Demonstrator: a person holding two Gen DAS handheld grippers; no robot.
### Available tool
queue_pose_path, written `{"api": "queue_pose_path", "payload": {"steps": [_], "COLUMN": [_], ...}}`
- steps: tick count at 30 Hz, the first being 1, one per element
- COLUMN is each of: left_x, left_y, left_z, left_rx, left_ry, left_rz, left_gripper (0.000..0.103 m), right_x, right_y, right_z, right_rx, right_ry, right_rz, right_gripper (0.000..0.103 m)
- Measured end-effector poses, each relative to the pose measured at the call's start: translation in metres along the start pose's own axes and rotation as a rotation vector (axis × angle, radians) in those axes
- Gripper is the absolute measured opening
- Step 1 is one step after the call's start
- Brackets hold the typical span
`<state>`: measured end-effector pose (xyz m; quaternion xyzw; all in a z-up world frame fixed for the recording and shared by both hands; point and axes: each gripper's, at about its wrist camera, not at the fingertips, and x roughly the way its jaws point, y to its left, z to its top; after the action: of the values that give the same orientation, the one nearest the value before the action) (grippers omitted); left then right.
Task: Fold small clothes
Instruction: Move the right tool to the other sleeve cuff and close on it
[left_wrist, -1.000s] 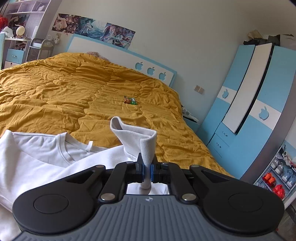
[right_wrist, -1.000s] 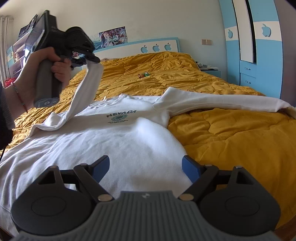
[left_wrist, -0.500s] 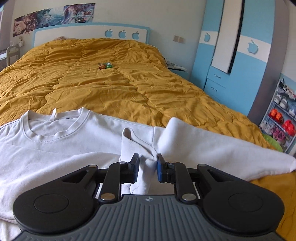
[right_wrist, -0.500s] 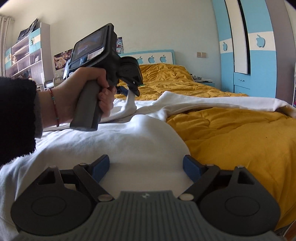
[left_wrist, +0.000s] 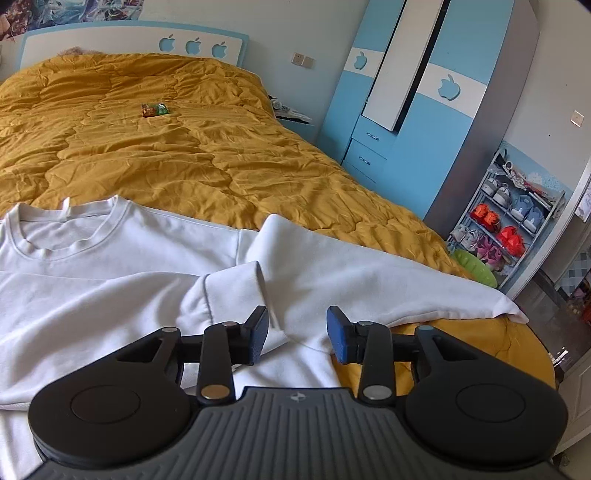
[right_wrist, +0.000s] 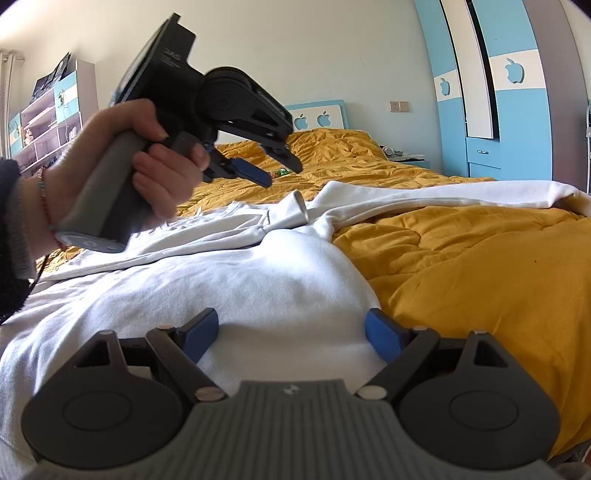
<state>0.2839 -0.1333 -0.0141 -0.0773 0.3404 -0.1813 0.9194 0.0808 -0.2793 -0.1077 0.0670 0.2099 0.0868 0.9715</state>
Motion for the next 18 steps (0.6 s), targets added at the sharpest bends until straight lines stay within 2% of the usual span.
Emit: {"api": "queue_pose_path", "payload": {"steps": [7,11,18], "left_x": [-0.052,-0.074,-0.089], "left_y": [0.021,0.031,0.045], "left_z": [-0.017,-0.038,-0.065], "left_rx": [0.030,0.106,0.035], "left_ry": [0.052,0.014,0.039], "left_rz": [0.207,0.379,0.424], "left_gripper": [0.044,0.043,0.043], "right_x": [-0.001,0.001,-0.002], "right_y": [0.003,0.007,0.010], "right_z": [-0.002,-0.004,-0.001], "right_rx": [-0.011,-0.032,-0.038], "right_ry": [-0.001,-0.001,0.021], "right_rz": [-0.015,-0.035,-0.048], "right_gripper": [0.083,0.084,0.083]}}
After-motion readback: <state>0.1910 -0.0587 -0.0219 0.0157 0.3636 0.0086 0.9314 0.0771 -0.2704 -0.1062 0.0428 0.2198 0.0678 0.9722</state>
